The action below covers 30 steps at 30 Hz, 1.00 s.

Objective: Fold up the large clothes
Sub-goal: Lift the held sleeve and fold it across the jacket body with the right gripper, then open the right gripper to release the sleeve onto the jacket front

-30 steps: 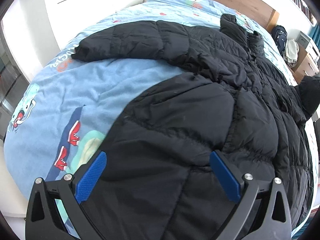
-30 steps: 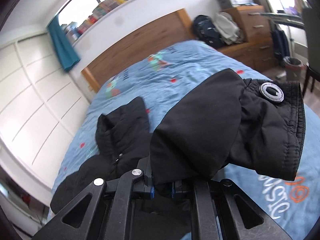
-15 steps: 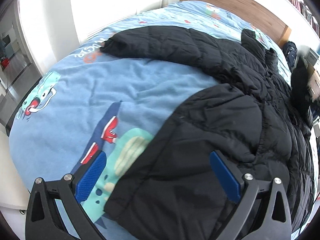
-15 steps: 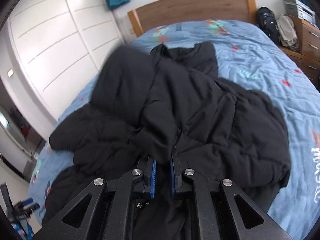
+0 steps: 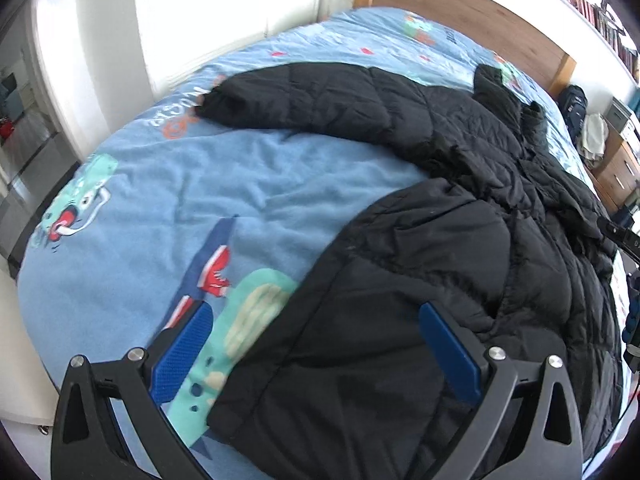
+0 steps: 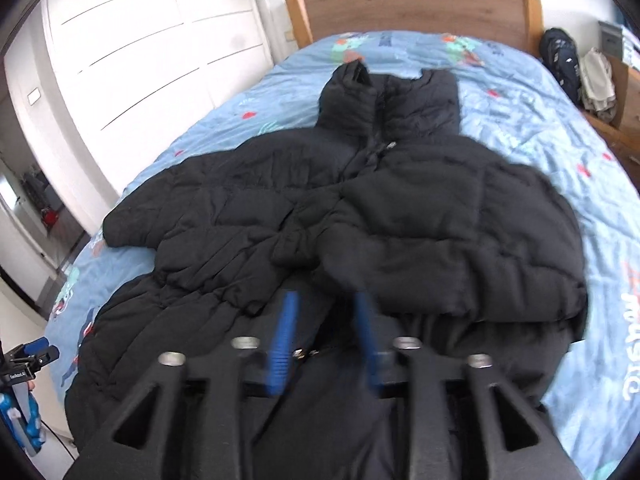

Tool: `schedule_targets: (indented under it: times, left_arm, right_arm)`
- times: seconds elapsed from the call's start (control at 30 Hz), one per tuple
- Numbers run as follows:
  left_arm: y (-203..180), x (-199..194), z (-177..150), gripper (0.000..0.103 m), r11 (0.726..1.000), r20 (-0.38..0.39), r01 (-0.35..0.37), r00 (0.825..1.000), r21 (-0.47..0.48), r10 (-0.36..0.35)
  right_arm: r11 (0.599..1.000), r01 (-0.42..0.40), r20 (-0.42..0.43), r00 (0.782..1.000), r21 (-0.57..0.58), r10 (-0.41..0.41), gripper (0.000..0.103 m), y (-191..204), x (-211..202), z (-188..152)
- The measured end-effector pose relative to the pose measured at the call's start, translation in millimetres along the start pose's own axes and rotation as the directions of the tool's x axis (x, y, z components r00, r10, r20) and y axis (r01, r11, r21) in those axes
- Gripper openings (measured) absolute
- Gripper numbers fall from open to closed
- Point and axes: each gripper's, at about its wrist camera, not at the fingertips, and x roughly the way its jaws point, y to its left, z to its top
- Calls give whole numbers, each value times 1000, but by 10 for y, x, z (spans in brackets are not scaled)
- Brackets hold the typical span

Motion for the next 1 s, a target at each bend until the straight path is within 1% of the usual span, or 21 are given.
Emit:
schedule_targets:
  times: [0.07,0.17,0.3,0.43,0.5,0.63,0.7,0.8,0.93,1.0]
  left_arm:
    - [-114,34,47,103,1000,-7,8,1000,17,-8]
    - [-413,79,169,103,997,2,28,1000,72,-28]
    - [-1007,168,430,103,986,34,59,997,153,-65]
    - [-1756,333,775,103,966,59,108,990,237,-125]
    - [-2203,463,974,103,951,53,143,985,274,-164]
    - [-2955,752,1269,103,936,27,184,979,299,-201]
    - [-3317,936,1364,103,932,12,192,979,308,-206]
    - [-3679,1158,1424,103,930,-3,193,979,313,-202]
    - [-3979,1498,1424,103,932,-22,175,984,318,-177]
    - [-4036,1691,1357,103,933,-42,153,988,325,-147]
  right_arm:
    - [1000,11,21,1000,16,-11,46,-100,-75,23]
    - [998,66,37,997,22,-66,50,-270,-157,54]
    - [989,142,54,988,40,-144,51,-552,-214,152]
    - [979,192,92,976,71,-198,56,-829,-244,327]
    - [972,218,110,968,83,-227,58,-954,-216,446]
    - [966,233,119,962,108,-245,60,-1133,-92,630]
    - [962,252,113,958,109,-264,60,-1193,-13,687]
    - [957,272,99,954,102,-282,60,-1285,133,739]
    - [954,278,56,957,111,-286,60,-1431,377,700]
    - [954,277,22,959,110,-281,60,-1492,522,628]
